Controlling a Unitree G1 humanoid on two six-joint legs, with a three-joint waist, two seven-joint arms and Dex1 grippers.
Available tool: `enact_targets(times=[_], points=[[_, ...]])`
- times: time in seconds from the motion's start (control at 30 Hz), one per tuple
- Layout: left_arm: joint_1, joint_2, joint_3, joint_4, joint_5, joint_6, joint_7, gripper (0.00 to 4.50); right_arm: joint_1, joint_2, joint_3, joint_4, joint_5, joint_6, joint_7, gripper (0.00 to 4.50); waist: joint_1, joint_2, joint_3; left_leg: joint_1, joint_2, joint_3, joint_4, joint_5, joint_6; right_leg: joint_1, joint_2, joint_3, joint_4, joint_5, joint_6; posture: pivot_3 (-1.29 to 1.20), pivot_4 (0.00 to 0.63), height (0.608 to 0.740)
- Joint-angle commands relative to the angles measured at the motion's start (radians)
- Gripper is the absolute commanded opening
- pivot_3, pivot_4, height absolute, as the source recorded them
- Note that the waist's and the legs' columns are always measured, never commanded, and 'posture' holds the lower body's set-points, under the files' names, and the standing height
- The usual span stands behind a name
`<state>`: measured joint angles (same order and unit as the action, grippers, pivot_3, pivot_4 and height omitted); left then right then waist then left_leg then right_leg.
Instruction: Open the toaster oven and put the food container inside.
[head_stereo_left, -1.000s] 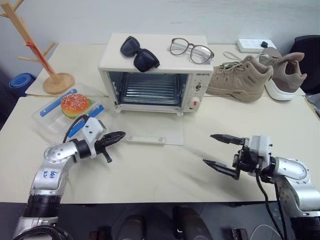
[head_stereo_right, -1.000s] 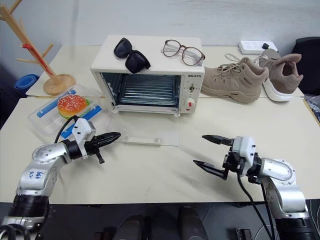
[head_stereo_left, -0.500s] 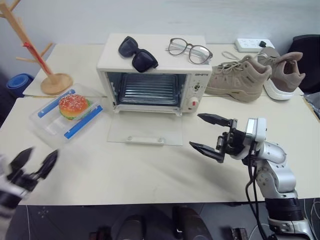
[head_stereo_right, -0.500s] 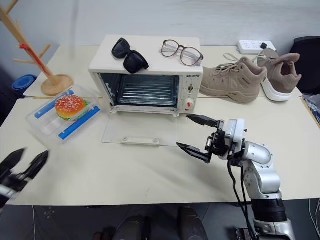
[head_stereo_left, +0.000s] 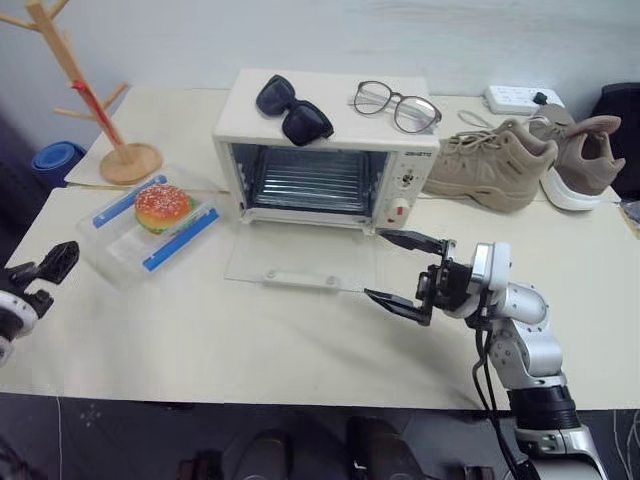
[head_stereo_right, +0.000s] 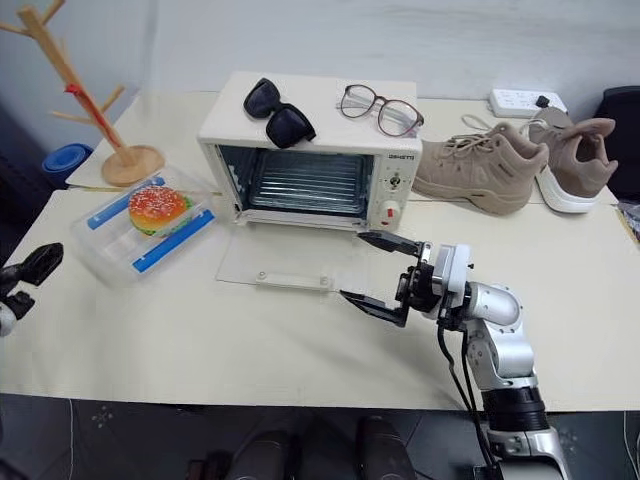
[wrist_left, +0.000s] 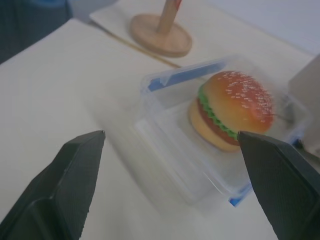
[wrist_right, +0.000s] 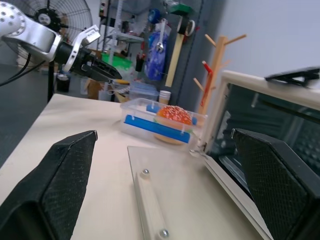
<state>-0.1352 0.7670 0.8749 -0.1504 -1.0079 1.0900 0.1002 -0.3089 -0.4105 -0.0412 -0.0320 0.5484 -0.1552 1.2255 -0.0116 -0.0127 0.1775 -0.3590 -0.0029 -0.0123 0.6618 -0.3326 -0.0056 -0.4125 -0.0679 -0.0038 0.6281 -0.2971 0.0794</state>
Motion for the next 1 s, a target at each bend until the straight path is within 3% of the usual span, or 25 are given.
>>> enact_targets(times=[0.03,0.3,0.6,0.77,1.0], points=[[-0.105,0.087,-0.039,0.118,0.025,0.122,0.051,4.49,-0.003,-0.009,-0.012,-0.015,-0.002,-0.031,0.005,4.5,-0.008,0.0,0.0,0.0,0.0,0.0,0.0,0.0,-0.001,0.0,0.001,0.0,0.0,0.0,0.0,0.0,0.15,0.74],[-0.311,0.16,-0.268,0.358,0.187,0.173,-0.024,4.49,0.01,-0.001,0.0,-0.046,-0.024,-0.032,-0.038,4.5,-0.017,0.0,0.0,0.0,0.001,0.001,-0.001,0.004,-0.008,-0.001,0.001,0.0,0.0,0.0,0.0,0.0,0.15,0.74],[-0.354,0.164,-0.256,0.442,0.288,0.156,-0.082,1.77,0.036,0.007,0.016,-0.088,-0.046,-0.026,-0.1,4.5,-0.017,0.0,0.0,0.0,0.001,0.002,-0.002,0.004,-0.009,-0.002,0.001,0.002,0.0,0.0,0.0,0.0,0.15,0.74],[-0.351,0.218,-0.245,0.435,0.326,0.159,-0.148,0.33,0.033,0.003,0.025,-0.085,-0.048,-0.028,-0.109,4.5,-0.018,0.0,0.0,0.0,0.001,0.002,-0.002,0.004,-0.009,-0.003,0.001,0.003,0.0,0.0,0.0,0.0,0.15,0.74],[-0.281,0.372,-0.247,0.283,0.311,0.258,-0.318,0.26,0.032,-0.028,0.007,-0.053,-0.052,-0.042,-0.093,4.5,-0.016,-0.002,0.001,-0.001,0.002,0.003,-0.006,0.004,-0.009,-0.004,0.001,0.003,0.0,0.0,0.0,0.0,0.15,0.74]])
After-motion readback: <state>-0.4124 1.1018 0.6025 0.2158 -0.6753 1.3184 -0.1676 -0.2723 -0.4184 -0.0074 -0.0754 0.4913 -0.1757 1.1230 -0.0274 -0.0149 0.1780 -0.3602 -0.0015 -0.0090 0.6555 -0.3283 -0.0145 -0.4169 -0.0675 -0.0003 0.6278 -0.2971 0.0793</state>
